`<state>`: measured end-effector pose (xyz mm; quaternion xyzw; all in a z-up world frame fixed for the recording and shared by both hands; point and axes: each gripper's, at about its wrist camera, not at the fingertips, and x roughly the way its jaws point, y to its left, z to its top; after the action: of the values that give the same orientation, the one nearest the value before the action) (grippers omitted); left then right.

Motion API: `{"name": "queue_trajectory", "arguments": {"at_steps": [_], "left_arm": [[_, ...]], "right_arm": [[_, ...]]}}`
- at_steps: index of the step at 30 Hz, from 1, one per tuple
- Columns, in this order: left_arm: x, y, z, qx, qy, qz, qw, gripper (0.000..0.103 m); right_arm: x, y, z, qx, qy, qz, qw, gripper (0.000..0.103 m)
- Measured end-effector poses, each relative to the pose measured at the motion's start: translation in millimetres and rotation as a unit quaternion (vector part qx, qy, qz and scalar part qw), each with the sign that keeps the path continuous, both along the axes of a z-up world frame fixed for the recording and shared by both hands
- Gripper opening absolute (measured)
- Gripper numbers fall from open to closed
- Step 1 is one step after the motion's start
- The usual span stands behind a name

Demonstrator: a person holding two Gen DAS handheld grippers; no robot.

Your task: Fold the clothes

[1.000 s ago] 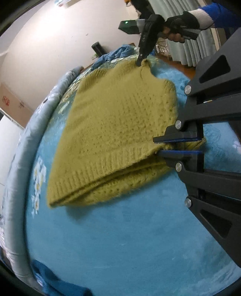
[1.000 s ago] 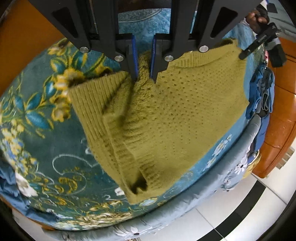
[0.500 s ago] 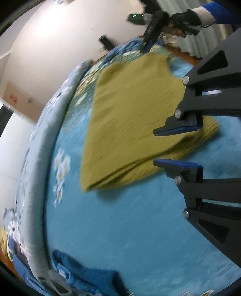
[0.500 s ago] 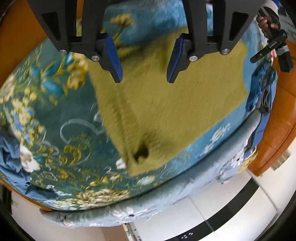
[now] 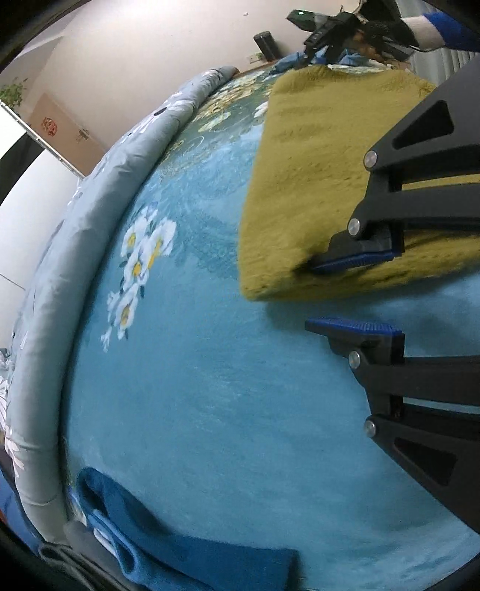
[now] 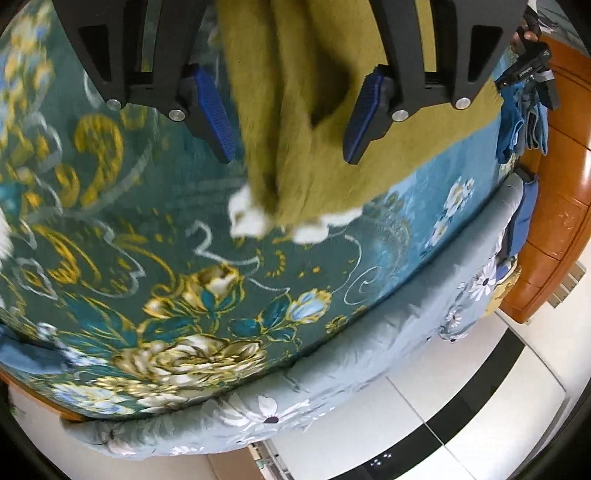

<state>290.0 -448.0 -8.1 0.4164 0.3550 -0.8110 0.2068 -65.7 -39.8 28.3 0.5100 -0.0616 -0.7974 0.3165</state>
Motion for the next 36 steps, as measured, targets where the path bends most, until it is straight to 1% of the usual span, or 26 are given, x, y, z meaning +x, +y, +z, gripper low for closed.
{"name": "queue_trajectory", "arguments": {"at_steps": [3, 6, 8, 10, 11, 12, 14, 17, 19, 21, 23, 25, 26, 27, 29, 31, 32, 34, 36], "left_arm": [[-5, -3, -4, 0.016, 0.016, -0.004, 0.9997, 0.026], [-8, -6, -9, 0.028, 0.021, -0.002, 0.9994, 0.026], [-5, -9, -10, 0.048, 0.032, 0.000, 0.9983, 0.026], [0, -7, -2, 0.049, 0.052, -0.016, 0.9973, 0.026], [2, -5, 2, 0.044, 0.057, -0.023, 0.9971, 0.026], [3, -4, 5, 0.037, 0.058, -0.026, 0.9973, 0.026], [4, -7, 5, 0.043, 0.066, -0.023, 0.9967, 0.026], [5, -13, 3, 0.081, 0.095, -0.013, 0.9920, 0.026], [11, -15, 6, 0.101, 0.129, -0.006, 0.9864, 0.026], [18, -15, 10, 0.104, 0.144, 0.003, 0.9841, 0.026], [20, -15, 13, 0.101, 0.147, 0.004, 0.9840, 0.026], [21, -19, 14, 0.107, 0.152, 0.008, 0.9825, 0.027], [21, -20, 16, 0.106, 0.153, 0.013, 0.9825, 0.030], [22, -21, 19, 0.100, 0.158, 0.014, 0.9823, 0.051], [24, -21, 23, 0.097, 0.173, 0.015, 0.9800, 0.077], [26, -22, 26, 0.107, 0.192, 0.010, 0.9755, 0.077], [25, -23, 26, 0.107, 0.192, 0.012, 0.9754, 0.077], [19, -24, 23, 0.097, 0.173, 0.013, 0.9801, 0.078], [9, -26, 13, 0.094, 0.146, 0.012, 0.9848, 0.077]], "right_arm": [[-16, -8, -10, -0.007, -0.013, 0.012, 1.000, 0.065], [-28, -15, -22, -0.013, -0.029, 0.026, 0.999, 0.065], [-29, -19, -25, -0.018, -0.028, 0.037, 0.999, 0.065], [-29, -18, -27, -0.026, -0.028, 0.043, 0.998, 0.065], [-29, -18, -27, -0.028, -0.028, 0.044, 0.998, 0.065], [-29, -17, -27, -0.029, -0.029, 0.046, 0.998, 0.065], [-28, -17, -28, -0.029, -0.027, 0.050, 0.998, 0.065], [-27, -18, -28, -0.026, -0.026, 0.052, 0.998, 0.065], [-27, -18, -28, -0.025, -0.026, 0.052, 0.998, 0.065], [-27, -18, -28, -0.024, -0.026, 0.052, 0.998, 0.065], [-26, -19, -28, -0.023, -0.026, 0.052, 0.998, 0.065], [-26, -19, -28, -0.021, -0.026, 0.053, 0.998, 0.065], [-26, -19, -28, -0.019, -0.025, 0.054, 0.998, 0.065], [-26, -20, -28, -0.019, -0.025, 0.054, 0.998, 0.065], [-26, -20, -28, -0.018, -0.025, 0.054, 0.998, 0.065], [-25, -19, -28, -0.017, -0.025, 0.055, 0.998, 0.065], [-25, -19, -28, -0.016, -0.025, 0.055, 0.998, 0.065], [-25, -20, -28, -0.015, -0.024, 0.055, 0.998, 0.065], [-25, -21, -28, -0.013, -0.025, 0.056, 0.998, 0.065]]}}
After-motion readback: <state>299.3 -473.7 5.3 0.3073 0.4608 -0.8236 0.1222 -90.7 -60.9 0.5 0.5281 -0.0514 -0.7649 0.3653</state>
